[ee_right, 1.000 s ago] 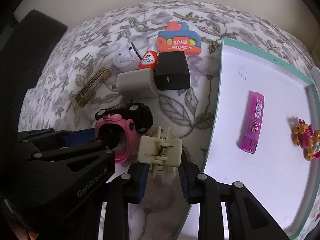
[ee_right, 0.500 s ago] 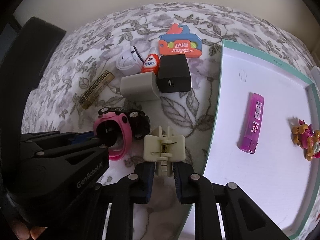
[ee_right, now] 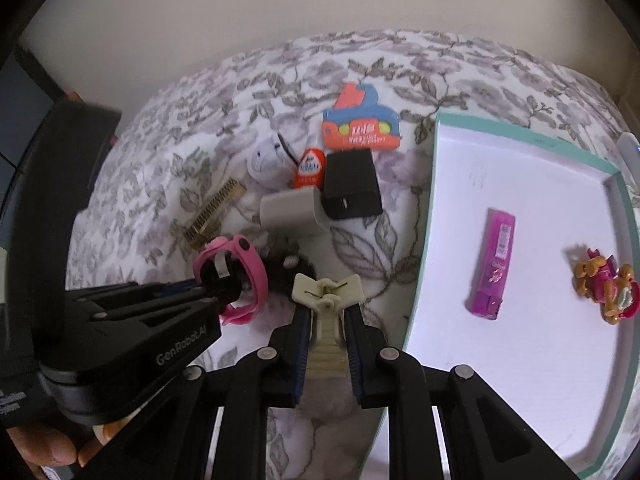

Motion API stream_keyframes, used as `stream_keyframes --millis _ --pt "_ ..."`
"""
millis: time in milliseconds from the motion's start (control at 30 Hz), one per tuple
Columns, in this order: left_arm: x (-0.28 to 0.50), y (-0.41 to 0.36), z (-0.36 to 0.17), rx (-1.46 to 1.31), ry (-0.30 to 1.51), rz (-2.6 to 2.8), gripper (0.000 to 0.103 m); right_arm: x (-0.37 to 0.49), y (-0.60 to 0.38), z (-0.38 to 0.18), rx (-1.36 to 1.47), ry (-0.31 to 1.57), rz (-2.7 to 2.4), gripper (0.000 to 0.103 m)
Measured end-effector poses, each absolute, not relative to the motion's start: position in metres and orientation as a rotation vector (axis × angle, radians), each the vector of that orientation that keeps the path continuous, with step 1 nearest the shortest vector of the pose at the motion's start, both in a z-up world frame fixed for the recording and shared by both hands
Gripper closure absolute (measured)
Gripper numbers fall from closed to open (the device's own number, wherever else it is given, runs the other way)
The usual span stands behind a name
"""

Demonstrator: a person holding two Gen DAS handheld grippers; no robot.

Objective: Organize rigid objects
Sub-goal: 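Carry the hair clip and pink watch into the tray and open both tools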

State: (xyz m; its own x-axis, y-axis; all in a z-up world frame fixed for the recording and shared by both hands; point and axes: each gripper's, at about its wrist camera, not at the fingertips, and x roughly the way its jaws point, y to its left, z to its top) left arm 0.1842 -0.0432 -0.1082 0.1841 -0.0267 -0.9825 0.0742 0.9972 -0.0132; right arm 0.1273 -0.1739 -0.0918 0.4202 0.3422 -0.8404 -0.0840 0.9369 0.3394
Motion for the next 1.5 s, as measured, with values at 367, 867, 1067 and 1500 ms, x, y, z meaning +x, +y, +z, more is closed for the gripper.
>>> stream_keyframes --millis 367,867,1067,1500 --pt "0.175 -0.045 -0.061 -0.017 1.263 -0.121 0.091 0.121 -0.196 -0.064 0.316 1.029 0.245 0.085" --pt "0.152 -0.113 -0.058 0.091 1.230 -0.274 0.091 0.116 -0.283 -0.074 0.421 1.072 -0.074 0.085" --pt "0.137 -0.145 -0.067 0.177 1.242 -0.339 0.091 0.106 -0.315 -0.078 0.428 1.091 -0.203 0.085" --pt "0.100 -0.210 -0.103 0.440 1.261 -0.437 0.091 0.097 -0.347 -0.100 0.463 1.164 -0.308 0.085"
